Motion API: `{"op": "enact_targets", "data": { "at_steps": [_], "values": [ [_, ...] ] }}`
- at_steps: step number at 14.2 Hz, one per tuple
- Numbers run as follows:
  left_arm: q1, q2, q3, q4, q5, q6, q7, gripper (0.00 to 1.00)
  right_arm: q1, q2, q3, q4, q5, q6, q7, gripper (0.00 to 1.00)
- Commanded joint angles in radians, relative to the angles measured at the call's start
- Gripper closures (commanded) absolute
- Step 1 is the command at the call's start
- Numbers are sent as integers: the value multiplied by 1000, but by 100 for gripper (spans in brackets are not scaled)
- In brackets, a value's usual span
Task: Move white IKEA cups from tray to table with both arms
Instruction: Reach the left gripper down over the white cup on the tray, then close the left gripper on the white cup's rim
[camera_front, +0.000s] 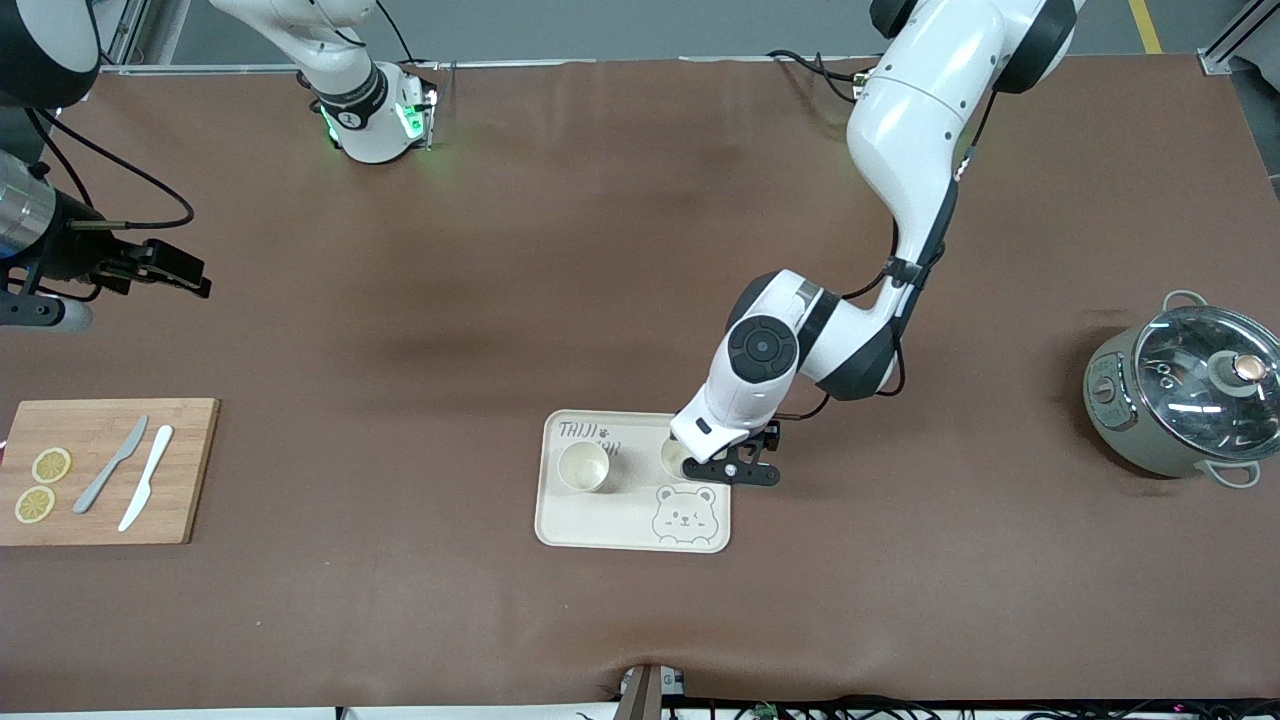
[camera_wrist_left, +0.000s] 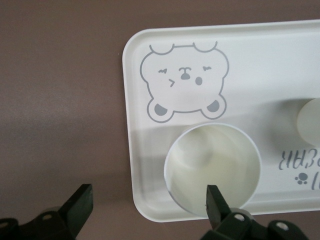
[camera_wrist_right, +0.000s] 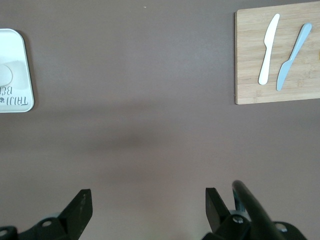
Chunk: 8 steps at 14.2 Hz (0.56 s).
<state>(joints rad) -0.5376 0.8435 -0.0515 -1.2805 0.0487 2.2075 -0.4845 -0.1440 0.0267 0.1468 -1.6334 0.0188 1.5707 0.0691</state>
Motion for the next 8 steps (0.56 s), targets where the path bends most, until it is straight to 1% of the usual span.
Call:
{"op": "enact_targets", "data": {
  "at_steps": [1,5,7,8],
  "values": [
    [-10,26,19,26,-1,6,-5,0,0,-25,2,-23,12,11,8,0],
    [-4,34,22,27,-1,8,0,0,-2,-25,2,-23,12,11,8,0],
    [-8,42,25,29,-1,44,-8,0,-2,-25,2,-23,12,11,8,0],
    [-16,48,42,33,-3,49,-11,0,-2,-25,2,-23,12,11,8,0]
  ]
}}
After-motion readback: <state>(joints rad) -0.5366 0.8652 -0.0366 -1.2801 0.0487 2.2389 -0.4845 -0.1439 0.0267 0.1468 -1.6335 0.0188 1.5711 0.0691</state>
